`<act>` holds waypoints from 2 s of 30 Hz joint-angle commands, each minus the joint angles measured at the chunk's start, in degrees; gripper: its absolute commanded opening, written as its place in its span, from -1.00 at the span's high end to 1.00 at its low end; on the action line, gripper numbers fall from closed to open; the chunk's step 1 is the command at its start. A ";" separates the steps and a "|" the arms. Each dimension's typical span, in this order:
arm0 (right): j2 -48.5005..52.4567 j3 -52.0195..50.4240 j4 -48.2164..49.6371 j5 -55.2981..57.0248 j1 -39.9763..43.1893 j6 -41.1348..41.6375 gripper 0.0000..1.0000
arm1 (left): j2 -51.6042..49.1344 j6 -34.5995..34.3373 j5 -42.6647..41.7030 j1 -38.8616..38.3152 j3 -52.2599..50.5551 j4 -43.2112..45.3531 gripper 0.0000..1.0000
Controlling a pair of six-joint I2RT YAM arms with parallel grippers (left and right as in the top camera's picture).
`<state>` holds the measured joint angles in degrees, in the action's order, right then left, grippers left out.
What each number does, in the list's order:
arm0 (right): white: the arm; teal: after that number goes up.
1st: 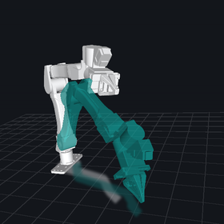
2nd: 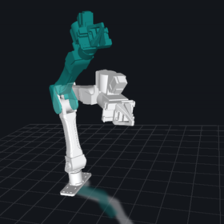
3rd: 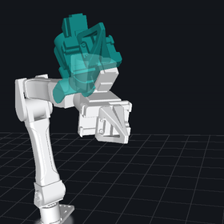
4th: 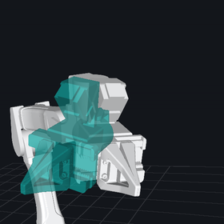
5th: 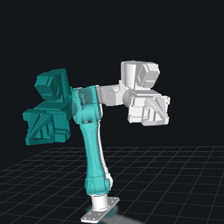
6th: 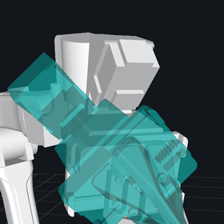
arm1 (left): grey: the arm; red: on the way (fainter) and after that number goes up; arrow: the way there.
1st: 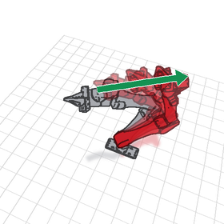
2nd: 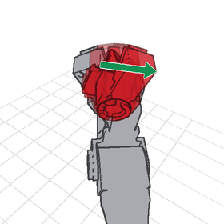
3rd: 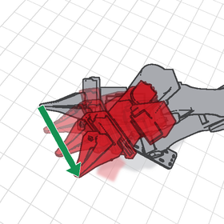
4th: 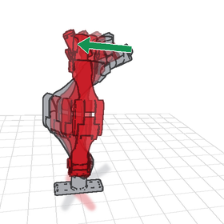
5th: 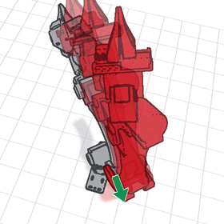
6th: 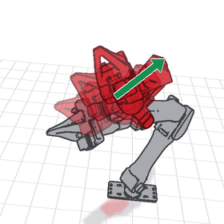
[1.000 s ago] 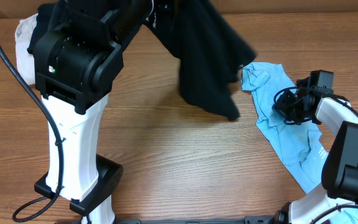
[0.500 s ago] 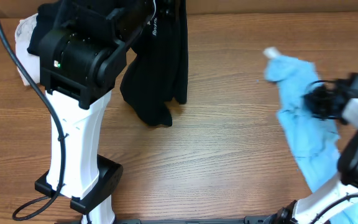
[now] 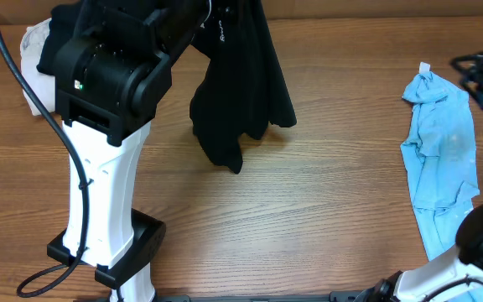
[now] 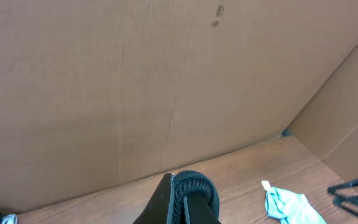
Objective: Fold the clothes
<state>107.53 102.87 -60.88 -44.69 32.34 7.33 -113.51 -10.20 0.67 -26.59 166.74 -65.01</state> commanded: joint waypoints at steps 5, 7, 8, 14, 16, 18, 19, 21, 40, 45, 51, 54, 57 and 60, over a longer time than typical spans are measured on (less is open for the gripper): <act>-2.64 -2.82 -12.74 -2.34 -16.94 -21.68 -0.37 | 1.46 -0.33 -0.68 -0.04 0.68 1.20 0.92; -2.64 -4.55 -13.16 -1.90 -21.16 -22.80 -0.37 | 1.49 -0.33 -0.68 -0.04 0.68 1.29 0.92; -2.64 -5.33 -13.11 -1.64 -23.10 -22.82 -0.37 | 1.49 -0.35 -0.68 -0.04 0.68 1.33 0.92; -2.64 -9.11 -10.60 2.05 -32.48 -21.24 -0.39 | 1.46 -1.77 -0.72 -0.04 0.68 1.33 0.92; -2.64 -10.27 -7.61 5.68 -35.39 -18.16 -0.39 | 1.46 -1.88 -0.72 -0.04 0.68 1.36 0.92; -2.64 -11.47 -4.13 9.66 -38.47 -15.19 -0.40 | 1.46 -1.86 -0.90 -0.04 0.68 1.27 0.92; -2.64 -12.15 -2.58 10.84 -39.74 -14.32 -0.39 | 1.46 -1.84 -1.14 -0.04 0.68 1.18 0.92; -2.64 -14.43 3.10 14.40 -43.39 -11.45 -0.37 | 1.46 -1.88 -1.79 -0.04 0.68 1.16 0.92; -4.55 -19.56 8.39 19.23 -49.72 -5.79 -0.22 | 1.11 -2.23 -1.70 0.00 0.55 0.44 0.92; -6.29 -19.56 6.56 19.10 -51.06 -5.57 -0.37 | 0.35 -2.25 -1.73 0.00 0.50 -0.68 0.92; -6.19 -19.56 9.79 19.89 -53.33 -3.32 -0.44 | -0.07 -2.25 -1.73 0.00 0.31 -1.25 0.92; -6.14 -19.65 12.09 24.09 -54.75 -0.70 -0.47 | -0.07 -2.25 -1.73 0.00 0.31 -1.44 0.92; -5.84 -20.26 14.97 32.15 -56.17 4.22 -0.42 | -0.07 -2.27 -1.75 0.00 0.31 -1.44 0.92; -5.70 -21.81 16.98 41.68 -56.39 10.43 0.28 | -0.04 -2.25 -1.70 0.00 0.31 -1.66 0.92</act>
<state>103.53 82.96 -44.86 -14.81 -23.81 10.02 -113.54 -11.70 -0.43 -26.59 166.74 -67.35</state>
